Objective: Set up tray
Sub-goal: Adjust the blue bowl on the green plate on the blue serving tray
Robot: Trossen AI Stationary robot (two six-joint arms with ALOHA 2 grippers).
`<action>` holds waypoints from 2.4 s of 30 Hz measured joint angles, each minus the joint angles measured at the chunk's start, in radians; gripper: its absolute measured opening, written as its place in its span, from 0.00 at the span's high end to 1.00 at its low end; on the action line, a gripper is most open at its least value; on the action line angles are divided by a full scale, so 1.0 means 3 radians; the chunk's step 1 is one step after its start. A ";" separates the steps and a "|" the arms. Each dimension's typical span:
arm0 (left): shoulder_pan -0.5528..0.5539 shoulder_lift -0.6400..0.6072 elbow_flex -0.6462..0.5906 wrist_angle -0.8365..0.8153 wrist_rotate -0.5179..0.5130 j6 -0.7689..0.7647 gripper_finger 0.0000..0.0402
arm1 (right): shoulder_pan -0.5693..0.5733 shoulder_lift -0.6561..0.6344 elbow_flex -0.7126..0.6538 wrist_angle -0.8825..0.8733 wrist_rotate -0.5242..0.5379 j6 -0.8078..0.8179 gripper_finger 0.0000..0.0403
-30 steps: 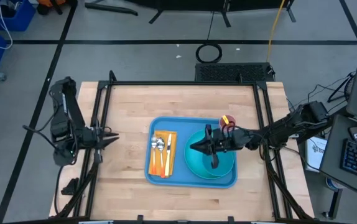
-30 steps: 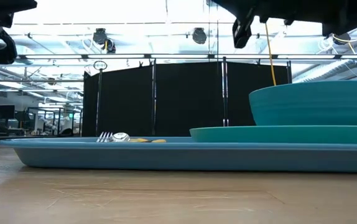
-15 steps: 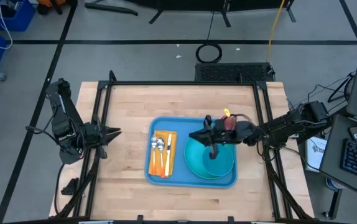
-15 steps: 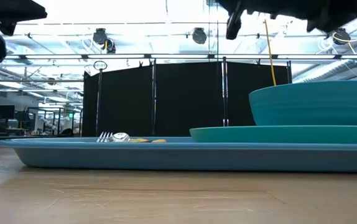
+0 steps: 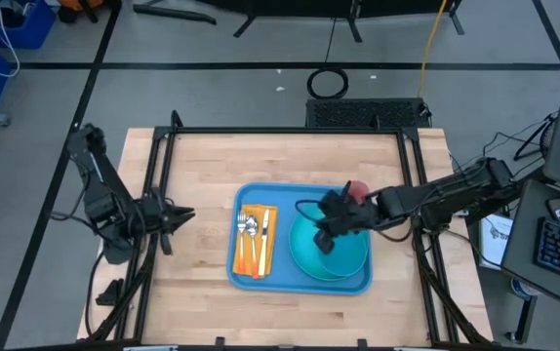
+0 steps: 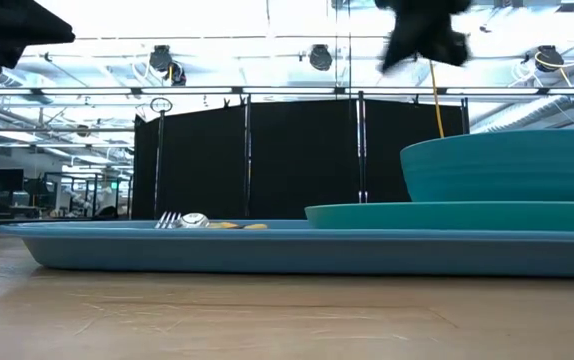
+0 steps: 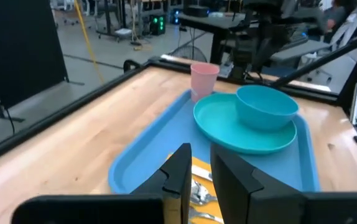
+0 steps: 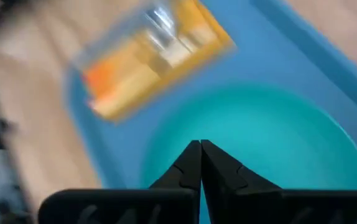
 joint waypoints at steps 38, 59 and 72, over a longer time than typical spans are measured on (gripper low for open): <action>0.0336 0.1092 0.0000 0.0101 0.0232 -0.1158 0.84 | -0.0052 0.0674 -0.0577 0.0358 -0.0907 0.0158 1.00; 0.0336 0.1089 0.0000 0.0101 0.0227 -0.1163 0.84 | -0.0227 0.0861 -0.0587 0.1094 -0.0890 -0.0226 1.00; 0.0336 0.1090 0.0000 0.0102 0.0271 -0.1190 0.84 | -0.0265 0.0859 -0.0587 0.1060 -0.0977 -0.0133 1.00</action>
